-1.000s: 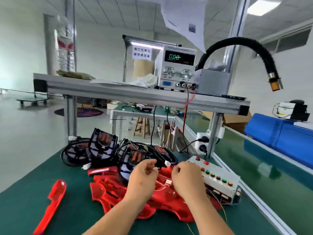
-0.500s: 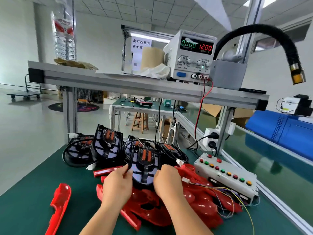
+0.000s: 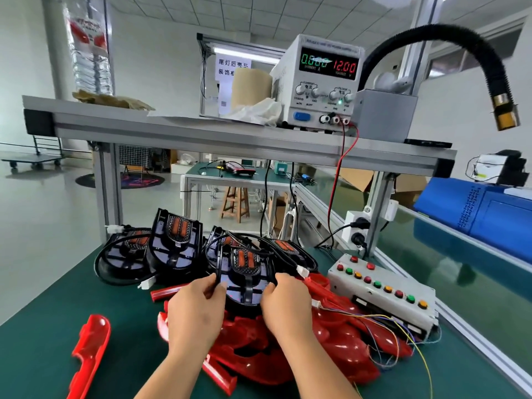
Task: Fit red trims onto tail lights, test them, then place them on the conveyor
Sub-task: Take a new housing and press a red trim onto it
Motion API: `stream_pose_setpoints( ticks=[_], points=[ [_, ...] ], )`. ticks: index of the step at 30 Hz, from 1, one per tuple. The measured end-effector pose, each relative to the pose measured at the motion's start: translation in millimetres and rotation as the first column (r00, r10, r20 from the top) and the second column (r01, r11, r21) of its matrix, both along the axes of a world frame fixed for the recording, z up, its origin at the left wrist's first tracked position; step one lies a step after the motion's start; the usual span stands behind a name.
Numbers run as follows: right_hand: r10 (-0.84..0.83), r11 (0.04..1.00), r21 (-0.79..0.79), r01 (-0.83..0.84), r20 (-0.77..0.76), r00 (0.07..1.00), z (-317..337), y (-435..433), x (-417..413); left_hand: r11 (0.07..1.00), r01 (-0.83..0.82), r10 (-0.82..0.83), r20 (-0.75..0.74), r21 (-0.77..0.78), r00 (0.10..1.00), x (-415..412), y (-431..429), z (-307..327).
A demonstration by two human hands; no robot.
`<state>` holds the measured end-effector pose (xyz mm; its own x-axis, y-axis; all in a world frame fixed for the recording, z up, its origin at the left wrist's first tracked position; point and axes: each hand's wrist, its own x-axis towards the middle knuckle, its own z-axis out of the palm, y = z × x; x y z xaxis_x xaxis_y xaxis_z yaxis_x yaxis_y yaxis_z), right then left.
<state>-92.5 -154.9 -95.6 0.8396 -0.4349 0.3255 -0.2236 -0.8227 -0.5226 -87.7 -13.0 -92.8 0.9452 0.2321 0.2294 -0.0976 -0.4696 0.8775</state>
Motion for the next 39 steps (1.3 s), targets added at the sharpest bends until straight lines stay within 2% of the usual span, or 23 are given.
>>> stream_pose_setpoints(
  ticks=[4,10,13,15,17,21,24,27,29,33,36,39],
  points=[
    [0.064,0.967,0.245,-0.076,0.056,0.996,6.9,-0.5,-3.5,0.996,0.016,-0.009,0.078,-0.092,0.997,-5.0,-2.0,-1.0],
    [0.003,0.905,0.419,-0.077,0.176,0.984,16.7,-12.1,-11.5,0.943,0.079,-0.041,0.125,-0.324,0.991,-3.6,-1.8,-13.4],
    [-0.025,0.887,0.452,-0.09,0.241,0.97,24.3,-20.3,-17.4,0.829,0.115,-0.101,0.055,-0.547,0.993,3.0,0.8,-18.5],
    [-0.025,0.87,0.481,-0.113,0.271,0.962,26.9,-26.1,-23.6,0.721,0.139,-0.167,0.025,-0.679,0.986,5.9,3.4,-19.0],
    [0.008,0.831,0.523,-0.188,0.326,0.945,27.1,-31.5,-33.1,0.642,0.149,-0.208,0.016,-0.752,0.978,6.9,7.5,-17.2],
    [0.082,0.764,0.567,-0.308,0.388,0.918,22.3,-46.1,-50.7,0.551,0.153,-0.309,-0.03,-0.821,0.951,7.2,17.8,-9.7],
    [0.127,0.646,0.64,-0.415,0.447,0.886,15.5,-54.9,-63.4,0.408,0.15,-0.429,-0.044,-0.9,0.902,7.6,26.8,-5.5],
    [0.255,0.447,0.712,-0.542,0.479,0.84,11.7,-57.9,-77.0,0.289,0.152,-0.593,-0.052,-0.945,0.803,8.9,37.5,-0.9],
    [0.368,0.375,0.735,-0.565,0.441,0.818,9.9,-58.1,-85.8,0.302,0.143,-0.635,-0.087,-0.943,0.768,10.6,44.0,1.5],
    [0.562,0.399,0.727,-0.559,0.288,0.775,7.3,-59.0,-94.4,0.358,0.162,-0.562,-0.074,-0.92,0.824,15.8,52.8,6.0],
    [0.686,0.42,0.698,-0.579,0.174,0.707,7.1,-54.2,-97.9,0.5,0.254,-0.566,-0.09,-0.828,0.82,20.0,61.8,1.8],
    [0.761,0.425,0.698,-0.577,0.07,0.645,3.5,-47.9,-98.6,0.655,0.366,-0.582,-0.133,-0.661,0.802,20.4,64.8,-2.9]
  ],
)
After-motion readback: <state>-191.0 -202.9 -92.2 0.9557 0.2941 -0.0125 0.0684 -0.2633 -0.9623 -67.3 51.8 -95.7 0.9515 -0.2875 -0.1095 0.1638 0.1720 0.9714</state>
